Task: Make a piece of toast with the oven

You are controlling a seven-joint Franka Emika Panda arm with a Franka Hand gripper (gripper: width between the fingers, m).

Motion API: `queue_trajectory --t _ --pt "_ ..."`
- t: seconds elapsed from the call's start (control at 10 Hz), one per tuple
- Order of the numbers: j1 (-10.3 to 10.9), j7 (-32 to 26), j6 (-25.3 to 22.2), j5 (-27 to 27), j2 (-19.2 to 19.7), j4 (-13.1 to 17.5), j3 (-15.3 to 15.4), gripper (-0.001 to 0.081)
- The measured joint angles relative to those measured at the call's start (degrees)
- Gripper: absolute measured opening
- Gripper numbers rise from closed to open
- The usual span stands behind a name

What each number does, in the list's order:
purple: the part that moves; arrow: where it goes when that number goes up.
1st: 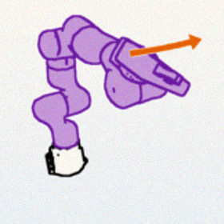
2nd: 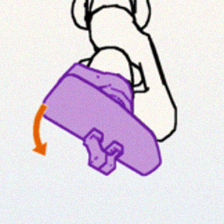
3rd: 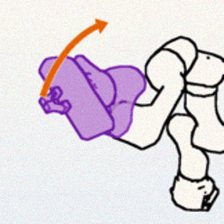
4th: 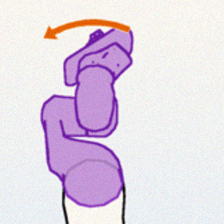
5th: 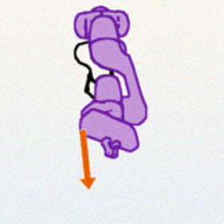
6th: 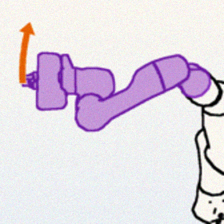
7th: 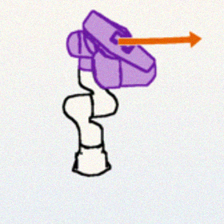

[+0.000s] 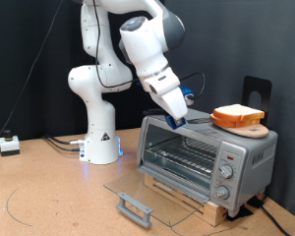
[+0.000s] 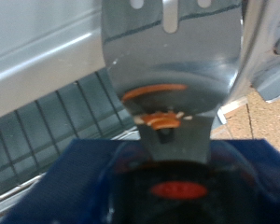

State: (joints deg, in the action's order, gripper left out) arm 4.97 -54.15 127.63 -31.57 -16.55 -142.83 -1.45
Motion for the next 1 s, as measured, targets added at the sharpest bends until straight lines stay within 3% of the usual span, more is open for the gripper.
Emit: queue_trajectory --t 0.5,1.0 --pt "0.96 -0.44 1.40 -0.74 3.24 3.60 1.81 0.0398" --pt "1.53 -0.49 0.04 -2.36 3.49 4.46 2.97 0.0398"
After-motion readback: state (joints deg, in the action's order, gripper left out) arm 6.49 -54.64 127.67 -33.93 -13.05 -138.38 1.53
